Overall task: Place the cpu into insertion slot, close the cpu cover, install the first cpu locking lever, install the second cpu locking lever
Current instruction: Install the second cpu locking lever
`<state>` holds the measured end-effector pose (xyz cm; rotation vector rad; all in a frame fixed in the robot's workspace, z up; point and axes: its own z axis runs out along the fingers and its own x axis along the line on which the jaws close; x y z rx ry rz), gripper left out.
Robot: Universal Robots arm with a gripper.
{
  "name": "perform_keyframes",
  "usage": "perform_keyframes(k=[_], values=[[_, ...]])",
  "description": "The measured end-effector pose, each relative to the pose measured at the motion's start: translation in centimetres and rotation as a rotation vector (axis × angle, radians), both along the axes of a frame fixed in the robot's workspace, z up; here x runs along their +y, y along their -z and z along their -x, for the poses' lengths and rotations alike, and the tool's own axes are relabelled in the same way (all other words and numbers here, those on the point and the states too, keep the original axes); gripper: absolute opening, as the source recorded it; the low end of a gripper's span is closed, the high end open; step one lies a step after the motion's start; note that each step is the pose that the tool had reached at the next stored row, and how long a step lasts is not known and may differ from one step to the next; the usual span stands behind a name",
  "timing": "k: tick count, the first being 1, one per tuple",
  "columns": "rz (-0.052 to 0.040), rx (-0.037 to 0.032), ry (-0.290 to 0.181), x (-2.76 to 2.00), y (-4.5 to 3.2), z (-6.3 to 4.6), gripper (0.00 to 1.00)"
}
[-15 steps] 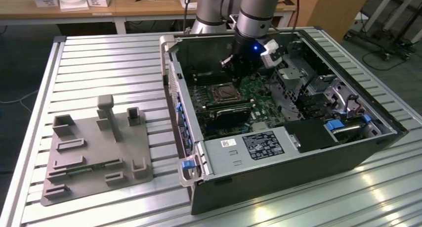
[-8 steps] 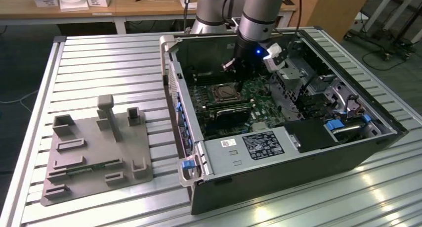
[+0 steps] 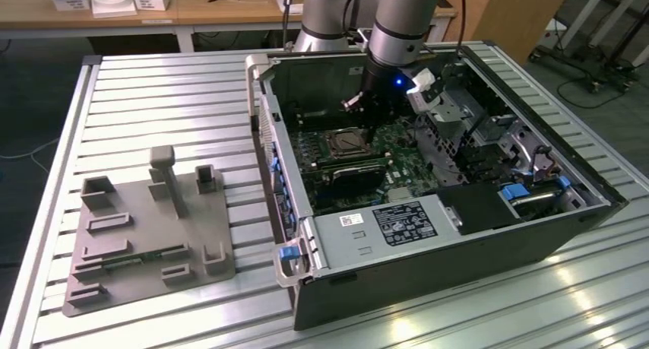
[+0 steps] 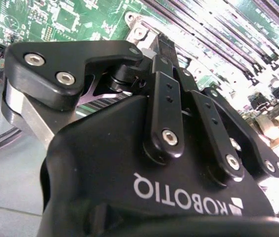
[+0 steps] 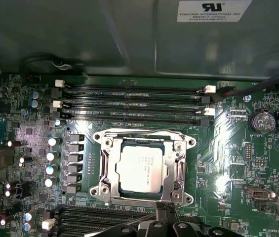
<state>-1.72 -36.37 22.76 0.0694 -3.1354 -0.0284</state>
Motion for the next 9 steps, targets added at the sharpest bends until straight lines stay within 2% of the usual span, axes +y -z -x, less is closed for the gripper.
perform_keyframes(k=[9], values=[[0.0001,0.0,0.0,-0.01,-0.25,0.08,0.1]])
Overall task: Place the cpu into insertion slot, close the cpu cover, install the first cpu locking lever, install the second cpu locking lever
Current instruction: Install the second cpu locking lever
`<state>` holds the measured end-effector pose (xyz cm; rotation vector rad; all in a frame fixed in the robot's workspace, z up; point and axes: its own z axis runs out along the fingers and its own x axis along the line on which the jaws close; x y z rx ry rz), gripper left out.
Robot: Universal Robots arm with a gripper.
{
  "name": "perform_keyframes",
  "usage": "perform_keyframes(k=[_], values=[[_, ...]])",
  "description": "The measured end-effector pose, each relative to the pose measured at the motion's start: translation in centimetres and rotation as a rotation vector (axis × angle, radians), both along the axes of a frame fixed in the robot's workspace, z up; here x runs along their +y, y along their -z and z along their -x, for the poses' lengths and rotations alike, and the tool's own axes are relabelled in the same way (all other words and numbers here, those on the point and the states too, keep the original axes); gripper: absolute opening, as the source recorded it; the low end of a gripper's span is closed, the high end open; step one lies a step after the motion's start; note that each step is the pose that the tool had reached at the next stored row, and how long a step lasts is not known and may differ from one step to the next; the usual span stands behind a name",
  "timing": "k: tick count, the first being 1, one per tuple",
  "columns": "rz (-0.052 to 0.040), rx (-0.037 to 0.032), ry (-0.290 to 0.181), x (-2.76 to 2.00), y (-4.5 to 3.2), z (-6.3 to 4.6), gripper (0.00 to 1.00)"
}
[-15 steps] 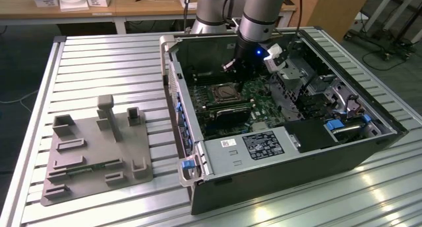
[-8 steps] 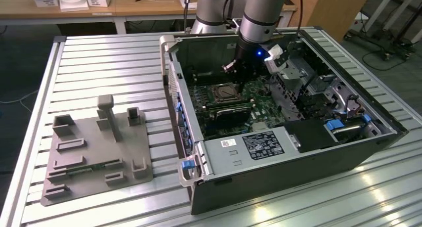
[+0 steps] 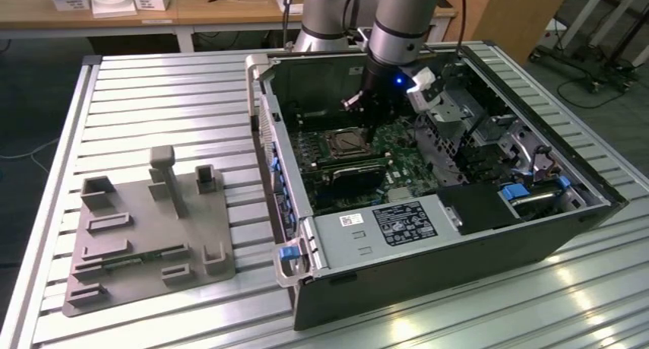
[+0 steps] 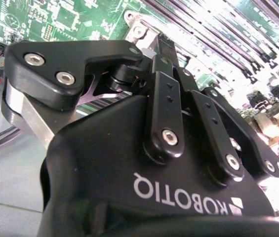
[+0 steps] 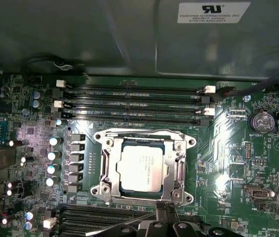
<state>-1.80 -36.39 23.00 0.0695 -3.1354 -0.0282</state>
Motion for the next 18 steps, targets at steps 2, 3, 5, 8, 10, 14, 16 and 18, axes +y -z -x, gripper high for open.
perform_keyframes(k=[2,3,5,8,10,14,16,18], values=[[-0.0001,0.0,0.0,0.0,-0.19,0.0,0.1],[0.0,0.0,0.0,0.0,-0.26,0.0,0.1],[-0.0003,-0.0001,0.0,-0.07,-0.27,0.0,0.1],[-0.0001,0.0,0.0,-0.5,-0.27,0.1,0.1],[-0.0001,-0.0001,0.0,-0.84,-0.27,0.1,0.1],[0.0,0.0,0.0,-1.26,-0.27,0.4,0.1],[-0.0002,-0.0001,0.0,-1.28,-0.26,0.8,0.1],[-0.0002,-0.0001,0.0,-1.3,-0.24,1.2,0.1]])
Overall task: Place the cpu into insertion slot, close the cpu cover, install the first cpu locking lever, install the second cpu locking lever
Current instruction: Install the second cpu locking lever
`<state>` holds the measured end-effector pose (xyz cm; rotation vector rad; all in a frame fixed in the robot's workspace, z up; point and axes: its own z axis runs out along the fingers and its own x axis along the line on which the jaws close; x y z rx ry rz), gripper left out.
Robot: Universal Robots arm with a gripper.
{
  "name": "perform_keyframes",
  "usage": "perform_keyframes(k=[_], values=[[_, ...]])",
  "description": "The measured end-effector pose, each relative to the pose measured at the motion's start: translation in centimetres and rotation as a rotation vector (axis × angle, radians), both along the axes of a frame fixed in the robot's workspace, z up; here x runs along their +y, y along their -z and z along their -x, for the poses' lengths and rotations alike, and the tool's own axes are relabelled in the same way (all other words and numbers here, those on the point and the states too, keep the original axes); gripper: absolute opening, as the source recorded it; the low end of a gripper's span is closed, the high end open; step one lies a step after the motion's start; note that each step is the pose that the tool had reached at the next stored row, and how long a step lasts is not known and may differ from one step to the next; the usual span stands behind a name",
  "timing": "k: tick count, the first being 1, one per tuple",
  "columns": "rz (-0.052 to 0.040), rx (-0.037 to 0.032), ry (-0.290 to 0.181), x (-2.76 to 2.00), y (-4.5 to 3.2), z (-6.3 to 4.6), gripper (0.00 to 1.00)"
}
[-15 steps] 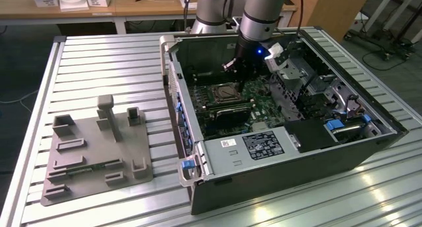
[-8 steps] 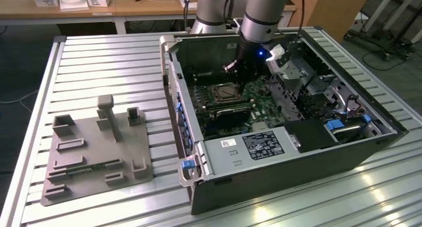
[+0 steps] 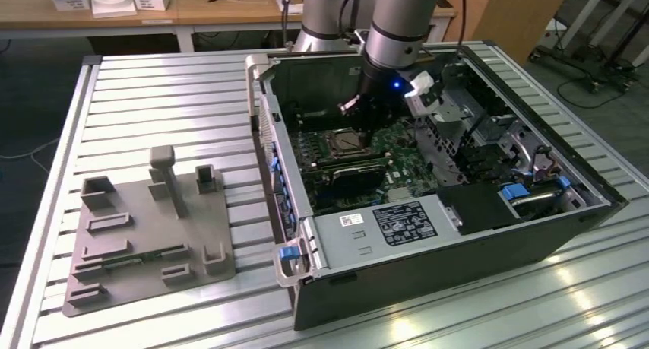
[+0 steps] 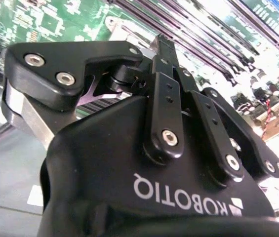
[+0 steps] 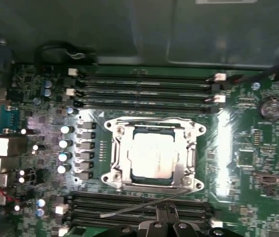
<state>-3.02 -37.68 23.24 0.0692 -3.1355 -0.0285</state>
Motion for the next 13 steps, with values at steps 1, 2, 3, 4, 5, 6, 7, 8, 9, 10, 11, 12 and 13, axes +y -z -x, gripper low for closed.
perform_keyframes(k=[1,2,3,4,5,6,7,8,9,10,11,12,13], values=[[0.0,0.0,0.0,0.0,0.02,0.2,0.1],[0.0,0.0001,0.0,0.0,0.05,0.5,0.1],[0.0001,0.0001,0.0,-0.01,0.08,0.8,0.1],[0.0001,0.0,0.0,0.0,0.13,1.0,0.1],[0.0001,0.0,0.0,-0.01,0.18,1.3,0.1],[0.0002,0.0,0.0,-0.01,0.24,1.6,0.1],[0.0002,0.0001,0.0,-0.01,0.28,1.8,0.1],[0.0001,0.0001,0.0,-0.01,0.31,1.9,0.1],[0.0001,0.0,0.0,0.0,0.33,2.0,0.1],[0.0001,0.0,0.0,0.0,0.33,2.1,0.1],[0.0001,0.0001,0.0,0.0,0.34,2.2,0.1],[0.0002,0.0001,0.0,0.0,0.33,2.3,0.1],[0.0001,0.0001,0.0,0.0,0.34,2.3,0.1]])
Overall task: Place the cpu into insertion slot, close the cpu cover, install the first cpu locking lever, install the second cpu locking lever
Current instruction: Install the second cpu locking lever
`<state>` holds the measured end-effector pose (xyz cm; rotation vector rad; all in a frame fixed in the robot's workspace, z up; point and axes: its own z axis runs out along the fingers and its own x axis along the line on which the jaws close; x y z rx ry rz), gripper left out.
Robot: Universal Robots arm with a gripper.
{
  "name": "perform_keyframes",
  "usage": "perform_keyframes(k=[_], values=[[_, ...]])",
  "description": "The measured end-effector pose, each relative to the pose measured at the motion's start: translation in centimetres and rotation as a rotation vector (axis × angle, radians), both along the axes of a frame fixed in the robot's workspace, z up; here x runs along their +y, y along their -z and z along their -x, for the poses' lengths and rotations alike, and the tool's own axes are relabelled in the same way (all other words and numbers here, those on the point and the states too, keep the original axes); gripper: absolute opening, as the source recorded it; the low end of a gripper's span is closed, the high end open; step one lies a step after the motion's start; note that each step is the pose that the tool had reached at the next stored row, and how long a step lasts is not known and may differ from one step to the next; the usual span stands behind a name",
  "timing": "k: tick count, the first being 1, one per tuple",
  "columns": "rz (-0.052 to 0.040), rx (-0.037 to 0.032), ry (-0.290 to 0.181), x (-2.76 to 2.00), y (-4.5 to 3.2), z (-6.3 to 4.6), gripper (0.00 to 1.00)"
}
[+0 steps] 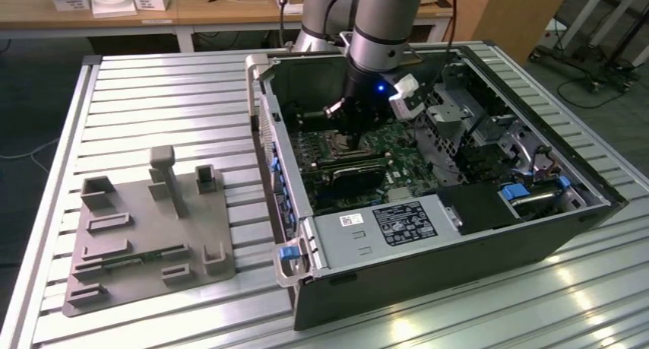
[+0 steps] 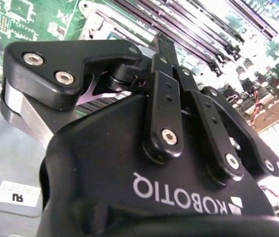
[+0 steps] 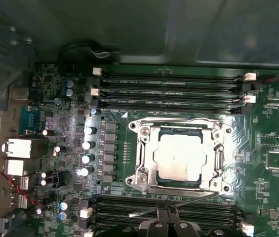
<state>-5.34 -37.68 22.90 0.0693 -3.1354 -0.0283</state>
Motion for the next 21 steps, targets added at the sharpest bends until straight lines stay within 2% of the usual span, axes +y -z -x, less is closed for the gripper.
perform_keyframes(k=[3,7,12,17,21], values=[[0.0002,0.0001,0.0,-0.01,-0.05,0.03,0.1],[-0.0001,0.0,0.0,0.0,-0.51,0.03,0.1],[0.0,0.0,0.002,-0.02,-0.56,-0.33,0.1],[-0.0001,0.0001,0.011,-0.4,-0.57,-0.35,0.1],[-0.0001,0.0,0.018,-0.5,-0.56,-0.08,0.1]])
